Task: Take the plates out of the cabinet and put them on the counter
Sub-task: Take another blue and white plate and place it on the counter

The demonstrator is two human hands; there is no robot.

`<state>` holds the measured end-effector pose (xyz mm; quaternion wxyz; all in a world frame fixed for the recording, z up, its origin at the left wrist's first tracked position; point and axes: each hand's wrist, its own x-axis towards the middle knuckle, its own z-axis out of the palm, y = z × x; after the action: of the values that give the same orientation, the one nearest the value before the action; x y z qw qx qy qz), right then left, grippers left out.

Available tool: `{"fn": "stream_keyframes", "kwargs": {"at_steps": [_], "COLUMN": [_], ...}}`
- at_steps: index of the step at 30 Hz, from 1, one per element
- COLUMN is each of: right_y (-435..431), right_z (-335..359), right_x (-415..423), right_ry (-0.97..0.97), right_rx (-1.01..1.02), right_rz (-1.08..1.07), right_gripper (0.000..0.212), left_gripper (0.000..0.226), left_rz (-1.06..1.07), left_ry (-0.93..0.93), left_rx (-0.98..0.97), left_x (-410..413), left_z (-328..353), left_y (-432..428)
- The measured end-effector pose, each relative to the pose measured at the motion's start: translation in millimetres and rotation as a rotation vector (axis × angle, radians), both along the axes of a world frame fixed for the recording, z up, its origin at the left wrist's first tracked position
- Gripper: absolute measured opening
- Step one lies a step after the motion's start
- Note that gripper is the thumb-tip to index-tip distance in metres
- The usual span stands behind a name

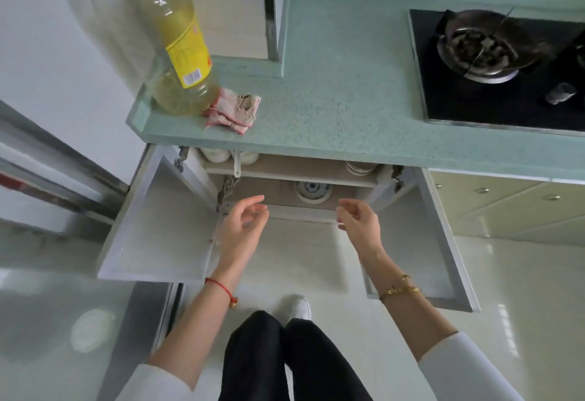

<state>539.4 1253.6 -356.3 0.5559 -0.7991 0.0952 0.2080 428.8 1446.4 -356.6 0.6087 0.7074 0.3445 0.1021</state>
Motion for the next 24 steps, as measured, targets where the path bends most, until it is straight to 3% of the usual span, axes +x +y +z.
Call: {"fn": "stream_keyframes", "kwargs": {"at_steps": [5,14,19,22,24], "right_y": [26.0,53.3,57.3,64.3,67.0], "right_z": [-117.0,-392.7,-536.2,-603.2,-636.0], "right_x": [51.8,150.2,214.2,246.4,265.4], "right_ry": [0.031,-0.001,-0.063,-0.164,-0.218], "right_rx": [-0.066,-0.071,-0.095,-0.176,-0.228], "right_rz": [-0.063,-0.16,-0.123,-0.065,-0.044], "right_gripper": [0.018,0.014,0.02,0.01,0.014], "left_gripper": [0.026,0.025,0.023,0.017,0.016], "left_rz": [-0.088,-0.126,-0.187,-0.235,-0.238], "left_ry": [0.09,0.194,0.181,0.161,0.149], "left_rx": [0.008,0.014,0.029,0.044,0.074], "left_x": [61.0,175.0,242.2,281.2,300.5], "left_z": [-112.5,-384.7,-527.3,-589.8,-621.1], "left_y": [22.3,60.2,72.2,75.9,78.5]}}
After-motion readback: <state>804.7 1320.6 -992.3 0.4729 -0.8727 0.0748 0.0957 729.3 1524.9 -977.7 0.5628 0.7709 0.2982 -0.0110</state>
